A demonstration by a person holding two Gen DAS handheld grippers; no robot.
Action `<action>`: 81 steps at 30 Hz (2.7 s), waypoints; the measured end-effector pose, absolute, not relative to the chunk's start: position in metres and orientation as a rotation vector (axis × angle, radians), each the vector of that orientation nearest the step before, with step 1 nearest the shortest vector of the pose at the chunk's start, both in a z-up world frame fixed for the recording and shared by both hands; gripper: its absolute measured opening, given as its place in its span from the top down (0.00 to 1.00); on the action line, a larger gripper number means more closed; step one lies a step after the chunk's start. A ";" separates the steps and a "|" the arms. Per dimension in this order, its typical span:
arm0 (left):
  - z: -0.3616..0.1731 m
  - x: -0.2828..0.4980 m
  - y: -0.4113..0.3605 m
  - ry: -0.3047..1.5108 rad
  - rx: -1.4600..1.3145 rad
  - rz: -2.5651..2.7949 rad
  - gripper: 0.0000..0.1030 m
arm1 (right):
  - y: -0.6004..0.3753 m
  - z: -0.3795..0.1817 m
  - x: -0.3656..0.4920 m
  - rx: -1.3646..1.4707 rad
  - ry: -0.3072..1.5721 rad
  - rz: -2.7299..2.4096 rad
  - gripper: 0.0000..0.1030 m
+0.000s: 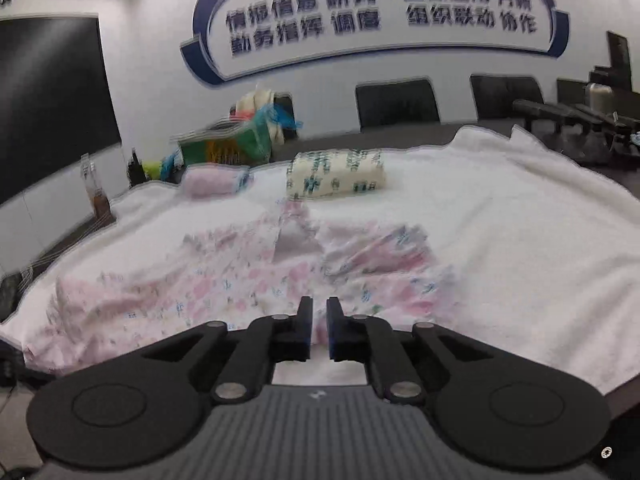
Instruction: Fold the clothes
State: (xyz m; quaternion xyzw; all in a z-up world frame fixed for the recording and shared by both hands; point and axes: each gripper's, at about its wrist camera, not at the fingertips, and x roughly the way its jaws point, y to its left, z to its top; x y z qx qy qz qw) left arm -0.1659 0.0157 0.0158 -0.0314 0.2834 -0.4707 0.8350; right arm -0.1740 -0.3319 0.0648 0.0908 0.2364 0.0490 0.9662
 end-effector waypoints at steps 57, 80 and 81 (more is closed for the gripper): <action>0.038 -0.027 -0.013 0.697 -0.212 -0.740 1.00 | -0.346 0.040 -0.003 -0.108 0.574 0.435 0.41; 0.048 -0.137 0.074 0.600 -0.264 -0.922 0.60 | -0.340 0.075 -0.216 -0.270 0.514 0.514 0.68; 0.054 -0.134 0.089 0.580 -0.262 -0.796 0.54 | -0.339 0.083 -0.216 -0.249 0.467 0.513 0.31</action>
